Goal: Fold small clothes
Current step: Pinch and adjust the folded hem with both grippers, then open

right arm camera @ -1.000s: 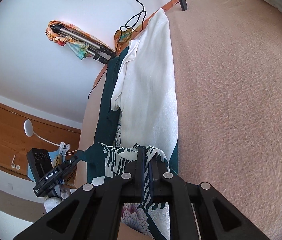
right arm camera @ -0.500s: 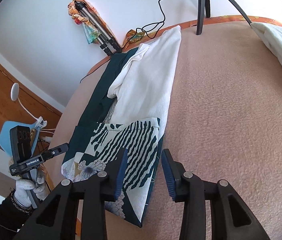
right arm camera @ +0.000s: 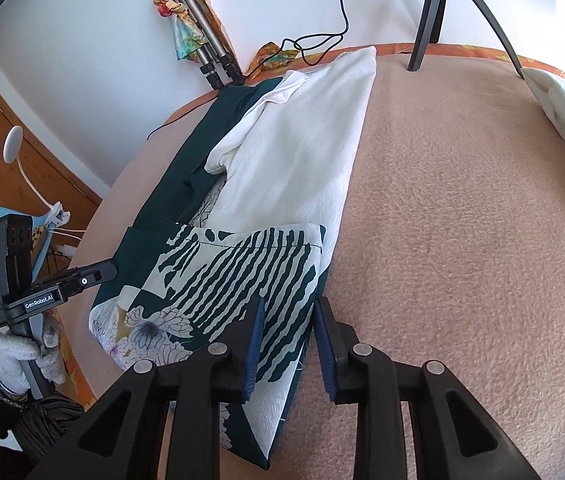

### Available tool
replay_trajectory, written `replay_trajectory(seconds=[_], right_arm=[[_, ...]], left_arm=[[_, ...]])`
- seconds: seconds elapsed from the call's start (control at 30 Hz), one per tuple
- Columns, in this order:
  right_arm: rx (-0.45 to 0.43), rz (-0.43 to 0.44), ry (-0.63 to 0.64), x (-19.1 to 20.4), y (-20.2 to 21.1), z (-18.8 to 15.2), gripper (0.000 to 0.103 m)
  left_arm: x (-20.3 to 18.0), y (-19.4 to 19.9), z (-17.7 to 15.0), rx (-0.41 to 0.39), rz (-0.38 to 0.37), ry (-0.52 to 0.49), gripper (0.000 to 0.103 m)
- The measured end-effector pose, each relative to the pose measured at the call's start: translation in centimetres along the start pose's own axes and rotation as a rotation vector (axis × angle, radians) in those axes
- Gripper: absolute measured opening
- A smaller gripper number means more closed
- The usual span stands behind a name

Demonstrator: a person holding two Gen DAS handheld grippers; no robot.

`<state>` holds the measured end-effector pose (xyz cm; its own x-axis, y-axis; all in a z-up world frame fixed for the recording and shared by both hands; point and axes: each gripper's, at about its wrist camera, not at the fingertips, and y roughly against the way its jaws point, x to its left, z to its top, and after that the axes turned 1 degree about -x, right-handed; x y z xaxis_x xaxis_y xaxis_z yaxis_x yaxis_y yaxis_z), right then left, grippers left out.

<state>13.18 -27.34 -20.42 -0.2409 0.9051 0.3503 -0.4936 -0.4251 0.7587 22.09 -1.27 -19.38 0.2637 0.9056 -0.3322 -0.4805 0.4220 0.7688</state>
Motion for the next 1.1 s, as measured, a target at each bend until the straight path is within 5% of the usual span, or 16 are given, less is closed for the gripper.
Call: replay_trajectory(seconds=[0.1, 0.17, 0.37, 0.6, 0.8, 1.03, 1.1], right_arm=[[0.001, 0.001, 0.011, 0.2, -0.1, 0.1, 0.024], [0.002, -0.003, 0.016, 0.3, -0.3, 0.1, 0.019], [-0.036, -0.028, 0.054, 1.0, 0.4, 0.4, 0.000], [-0.023, -0.107, 0.072, 0.8, -0.6, 0.5, 0.000], [-0.058, -0.127, 0.081, 0.8, 0.6, 0.5, 0.020], [-0.067, -0.014, 0.159, 3.4, 1.2, -0.4, 0.020], [-0.047, -0.022, 0.188, 4.1, 0.7, -0.8, 0.020]], left_arm=[[0.1, -0.3, 0.1, -0.006, -0.005, 0.003, 0.021], [0.3, -0.4, 0.1, -0.008, -0.007, 0.007, 0.007], [0.1, 0.8, 0.0, -0.073, 0.022, -0.010, 0.002], [1.1, -0.1, -0.1, -0.056, 0.064, 0.010, 0.002], [0.5, 1.4, 0.0, -0.096, 0.087, 0.004, 0.002], [-5.4, 1.6, -0.8, -0.076, -0.089, -0.151, 0.012], [-6.9, 0.6, -1.4, -0.042, -0.087, -0.210, 0.012]])
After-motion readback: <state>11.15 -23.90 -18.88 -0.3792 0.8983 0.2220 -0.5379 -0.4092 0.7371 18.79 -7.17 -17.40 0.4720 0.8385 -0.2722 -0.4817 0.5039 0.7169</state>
